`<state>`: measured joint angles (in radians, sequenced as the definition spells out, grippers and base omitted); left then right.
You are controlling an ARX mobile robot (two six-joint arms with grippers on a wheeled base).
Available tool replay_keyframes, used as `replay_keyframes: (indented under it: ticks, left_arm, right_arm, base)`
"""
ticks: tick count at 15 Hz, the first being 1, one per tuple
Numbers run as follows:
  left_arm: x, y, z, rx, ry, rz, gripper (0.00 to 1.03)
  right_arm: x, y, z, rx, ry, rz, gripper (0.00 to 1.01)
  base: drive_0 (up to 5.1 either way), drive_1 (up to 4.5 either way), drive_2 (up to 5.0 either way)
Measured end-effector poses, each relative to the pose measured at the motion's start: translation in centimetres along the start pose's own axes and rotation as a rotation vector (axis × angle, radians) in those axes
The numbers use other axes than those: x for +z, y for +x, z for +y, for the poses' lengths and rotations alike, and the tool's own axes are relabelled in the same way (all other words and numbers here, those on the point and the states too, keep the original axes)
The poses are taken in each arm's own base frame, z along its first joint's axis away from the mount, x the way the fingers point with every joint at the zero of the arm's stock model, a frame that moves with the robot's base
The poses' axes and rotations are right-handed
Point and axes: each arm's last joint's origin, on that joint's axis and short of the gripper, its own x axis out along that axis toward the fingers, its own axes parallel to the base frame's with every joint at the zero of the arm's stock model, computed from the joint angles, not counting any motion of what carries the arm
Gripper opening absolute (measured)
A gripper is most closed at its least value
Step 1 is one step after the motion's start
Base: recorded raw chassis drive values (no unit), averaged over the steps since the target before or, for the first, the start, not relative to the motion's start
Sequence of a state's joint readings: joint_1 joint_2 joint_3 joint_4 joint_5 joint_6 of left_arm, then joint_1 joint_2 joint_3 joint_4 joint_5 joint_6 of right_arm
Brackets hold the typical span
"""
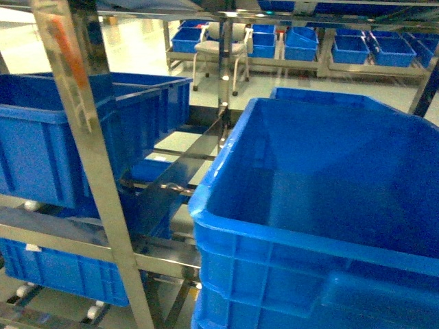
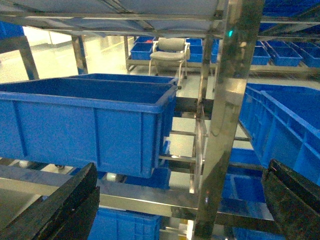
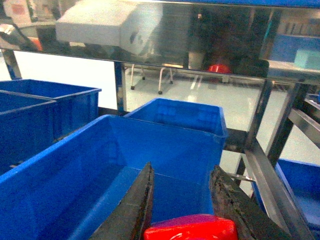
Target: Pick red block from blue box to shelf
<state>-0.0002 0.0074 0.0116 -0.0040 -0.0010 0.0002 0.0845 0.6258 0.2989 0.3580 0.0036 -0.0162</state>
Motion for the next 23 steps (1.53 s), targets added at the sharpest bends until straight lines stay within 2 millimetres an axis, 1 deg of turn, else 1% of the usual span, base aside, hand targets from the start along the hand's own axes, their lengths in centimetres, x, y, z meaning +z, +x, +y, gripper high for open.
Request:
replay_keyframes:
  ticks: [6,23]
  left_arm:
    - [0.00,0.00,0.00,0.000,0.000,0.000,0.98]
    - [0.00,0.00,-0.02,-0.002,0.000,0.000,0.98]
  right_arm:
    - [-0.02,0.01,0.00,0.000,0.000,0.002,0.27]
    - [-0.02,0.01,-0.01,-0.003,0.000,0.002,0.27]
  base:
    - [-1.6,-1.61,-1.6]
    - [0.0,0.00,0.0]
